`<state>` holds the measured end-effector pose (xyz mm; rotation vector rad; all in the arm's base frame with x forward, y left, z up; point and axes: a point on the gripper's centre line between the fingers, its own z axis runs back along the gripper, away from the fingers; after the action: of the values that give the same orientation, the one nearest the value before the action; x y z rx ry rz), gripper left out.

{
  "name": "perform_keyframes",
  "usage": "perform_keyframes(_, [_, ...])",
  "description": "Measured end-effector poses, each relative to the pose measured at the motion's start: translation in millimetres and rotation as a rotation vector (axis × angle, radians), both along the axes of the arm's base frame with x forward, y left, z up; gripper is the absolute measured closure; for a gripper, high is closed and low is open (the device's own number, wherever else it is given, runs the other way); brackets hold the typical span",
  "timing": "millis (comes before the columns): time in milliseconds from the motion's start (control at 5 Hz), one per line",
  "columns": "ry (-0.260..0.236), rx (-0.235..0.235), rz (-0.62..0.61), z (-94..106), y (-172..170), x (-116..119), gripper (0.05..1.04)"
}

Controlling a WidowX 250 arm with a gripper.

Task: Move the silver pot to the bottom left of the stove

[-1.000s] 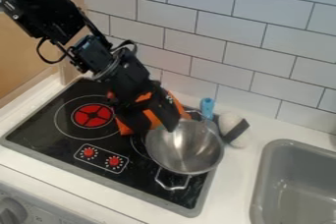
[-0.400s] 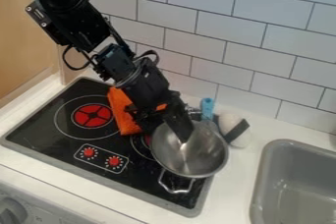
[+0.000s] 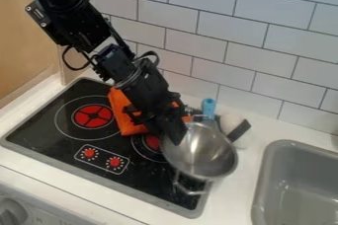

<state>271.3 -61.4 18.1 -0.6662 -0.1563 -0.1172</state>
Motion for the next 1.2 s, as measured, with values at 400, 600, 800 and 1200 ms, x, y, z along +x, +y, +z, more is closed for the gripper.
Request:
perform_keyframes(400, [0.003, 0.003, -0.003, 1.2, 0, -3, 1.021])
perform_keyframes(600, [-0.022, 0.002, -0.011, 12.2, 0, -10, 1.021])
perform_keyframes(800, [-0.048, -0.006, -0.008, 25.0, 2, -16, 1.022])
perform_keyframes(1200, [-0.11, 0.025, 0.098, 54.9, 56, -27, 1.022])
